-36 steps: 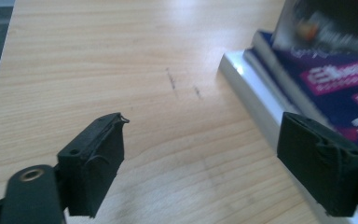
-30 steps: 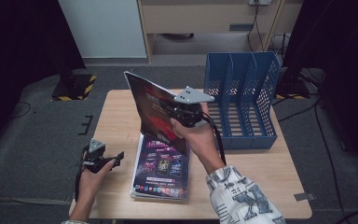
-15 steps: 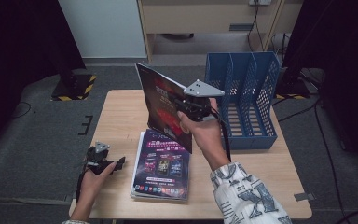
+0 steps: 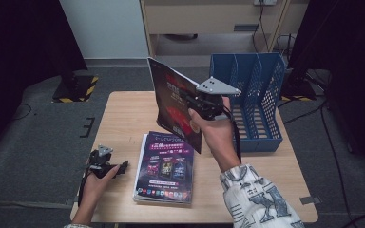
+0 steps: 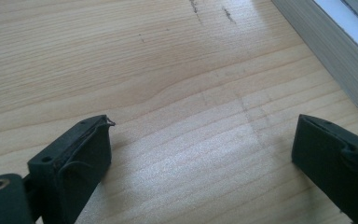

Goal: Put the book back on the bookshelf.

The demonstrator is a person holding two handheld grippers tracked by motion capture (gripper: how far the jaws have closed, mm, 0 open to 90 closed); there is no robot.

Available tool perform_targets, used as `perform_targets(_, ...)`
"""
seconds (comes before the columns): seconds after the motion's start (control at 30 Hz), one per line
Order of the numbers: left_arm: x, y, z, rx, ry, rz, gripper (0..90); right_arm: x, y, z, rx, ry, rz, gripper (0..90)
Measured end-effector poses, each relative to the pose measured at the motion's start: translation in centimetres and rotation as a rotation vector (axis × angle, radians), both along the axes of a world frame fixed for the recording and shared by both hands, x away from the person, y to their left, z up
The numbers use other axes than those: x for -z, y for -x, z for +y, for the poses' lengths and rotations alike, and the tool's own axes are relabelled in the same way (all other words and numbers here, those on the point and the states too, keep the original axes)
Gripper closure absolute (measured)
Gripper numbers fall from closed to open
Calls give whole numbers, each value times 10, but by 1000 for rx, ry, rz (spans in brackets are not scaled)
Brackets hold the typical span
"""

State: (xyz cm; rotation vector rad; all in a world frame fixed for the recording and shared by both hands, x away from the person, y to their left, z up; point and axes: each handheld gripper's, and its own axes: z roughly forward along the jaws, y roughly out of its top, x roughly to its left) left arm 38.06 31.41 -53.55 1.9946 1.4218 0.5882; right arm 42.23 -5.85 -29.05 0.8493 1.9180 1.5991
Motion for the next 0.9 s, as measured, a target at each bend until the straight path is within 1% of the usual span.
perform_targets(0.13,1,0,0,3,4,-6,27,-5,1,-6,9,-11,0,866)
perform_targets(0.47,1,0,-1,2,0,-3,21,-16,4,-20,43,-19,-8,866)
perform_targets(0.9,1,0,-1,2,0,-3,16,-22,7,-34,66,-18,-12,866)
